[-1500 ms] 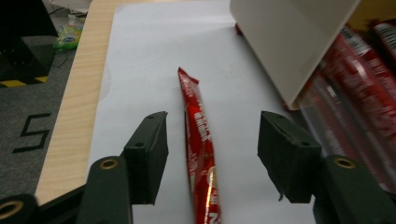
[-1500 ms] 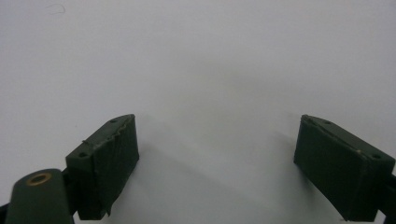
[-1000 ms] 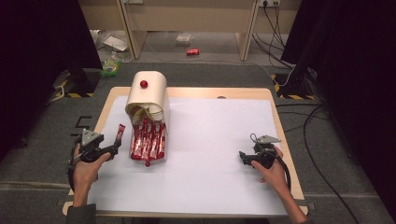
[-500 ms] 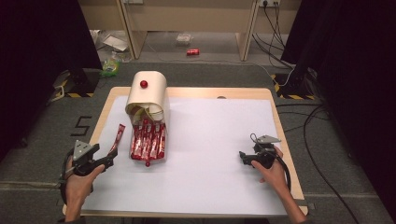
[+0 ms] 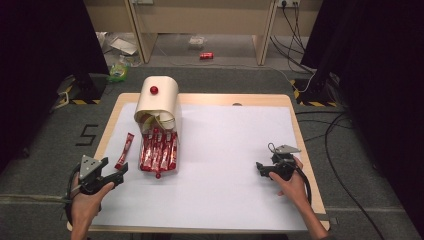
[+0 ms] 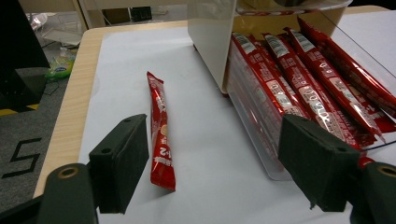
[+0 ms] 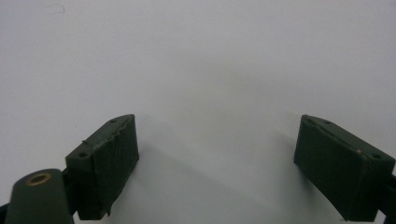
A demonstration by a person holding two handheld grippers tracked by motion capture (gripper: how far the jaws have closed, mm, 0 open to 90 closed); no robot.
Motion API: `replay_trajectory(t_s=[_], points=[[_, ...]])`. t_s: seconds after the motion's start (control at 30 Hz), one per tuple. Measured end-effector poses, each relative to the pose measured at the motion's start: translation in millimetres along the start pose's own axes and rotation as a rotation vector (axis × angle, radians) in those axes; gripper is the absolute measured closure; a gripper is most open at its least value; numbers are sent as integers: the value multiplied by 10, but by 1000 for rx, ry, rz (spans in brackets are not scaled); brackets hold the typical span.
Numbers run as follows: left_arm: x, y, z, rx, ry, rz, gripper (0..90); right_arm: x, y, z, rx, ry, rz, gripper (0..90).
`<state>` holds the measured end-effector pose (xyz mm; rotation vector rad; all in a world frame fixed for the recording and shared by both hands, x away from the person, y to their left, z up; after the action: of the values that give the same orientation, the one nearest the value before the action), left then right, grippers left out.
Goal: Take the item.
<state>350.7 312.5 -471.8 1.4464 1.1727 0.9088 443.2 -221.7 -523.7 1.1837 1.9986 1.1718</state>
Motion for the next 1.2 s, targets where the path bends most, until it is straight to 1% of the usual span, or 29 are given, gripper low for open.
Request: replay_trajectory(t_s=[0.17,0.37,0.43,0.53,0.77,1.0,1.2], points=[[-50,-6,-13,-8,-7,0,236,-1,0,0,0,0,0,140],[-126,-16,-27,-16,-31,-5,186,4,-1,-2,2,-2,3,141],[-156,-17,-33,-17,-39,5,175,6,0,-2,2,-1,4,141],[-190,-17,-42,-17,-47,9,166,4,-1,-1,2,-2,3,141],[-259,-62,-50,-8,-68,22,163,5,-1,-1,1,-1,3,140],[-306,-134,-37,5,-77,21,163,0,0,0,0,0,0,140],[-327,-155,-12,10,-80,24,163,0,0,0,0,0,0,140]])
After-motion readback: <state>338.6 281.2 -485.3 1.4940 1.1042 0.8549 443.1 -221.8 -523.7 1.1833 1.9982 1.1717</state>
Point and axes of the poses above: each handheld gripper's, and its own axes: z roughly forward along the jaws, y roughly out of its top, x roughly to its left, the point moved 4 cm from there along z, roughly forward along the jaws, and after that the axes turned 15 degrees about -x, right-handed, at the moved point
